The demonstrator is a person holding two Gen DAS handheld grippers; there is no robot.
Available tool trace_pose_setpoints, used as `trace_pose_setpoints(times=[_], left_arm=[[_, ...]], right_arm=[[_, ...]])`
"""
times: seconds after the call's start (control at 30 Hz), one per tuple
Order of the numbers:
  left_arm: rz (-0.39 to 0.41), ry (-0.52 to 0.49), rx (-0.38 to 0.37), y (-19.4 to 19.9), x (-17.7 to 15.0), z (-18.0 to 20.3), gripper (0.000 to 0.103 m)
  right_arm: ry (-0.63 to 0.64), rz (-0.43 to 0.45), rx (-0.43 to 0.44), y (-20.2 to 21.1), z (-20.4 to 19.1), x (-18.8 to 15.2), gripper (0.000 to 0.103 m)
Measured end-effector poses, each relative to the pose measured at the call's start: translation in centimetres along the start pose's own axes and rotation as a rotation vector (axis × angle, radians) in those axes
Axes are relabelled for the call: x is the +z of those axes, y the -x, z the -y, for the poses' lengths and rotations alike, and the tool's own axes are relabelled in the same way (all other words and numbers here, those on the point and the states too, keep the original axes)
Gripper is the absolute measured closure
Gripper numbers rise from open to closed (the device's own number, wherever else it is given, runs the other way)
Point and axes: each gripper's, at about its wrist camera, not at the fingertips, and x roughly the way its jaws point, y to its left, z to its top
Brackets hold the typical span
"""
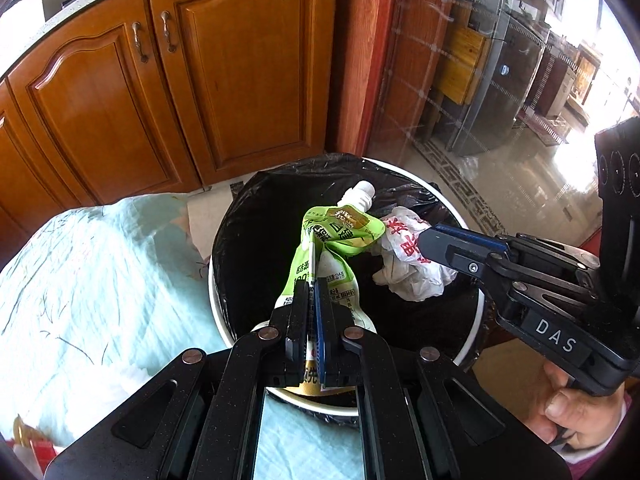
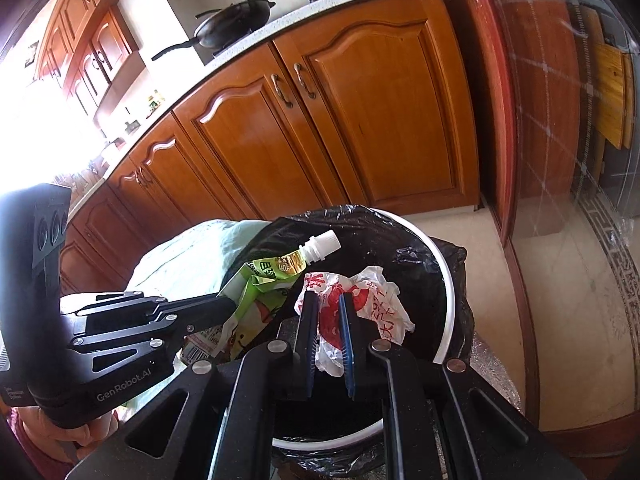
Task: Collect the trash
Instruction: 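Open both grippers to drop the pouch and bag into the bin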
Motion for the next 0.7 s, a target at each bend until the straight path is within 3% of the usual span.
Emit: trace_pose_setpoints(times=[0.43, 0.5, 0.7], left_arm=[[-0.035, 0.01, -0.006, -2.1, 0.7, 0.4, 0.097], [-0.037, 0.02, -0.01, -2.0, 0.7, 0.3, 0.097], [0.022, 0.042, 0.0, -0.1, 0.0, -0.4, 0.07]], right_arm=[[0.004, -0.06, -0.029, -1.7, 0.6, 0.0, 0.092], [-0.004, -0.064, -0.026, -1.9, 0.7, 0.1, 0.087], [-0.04, -0.057, -0.001, -1.6, 1.0, 0.1, 0.075]])
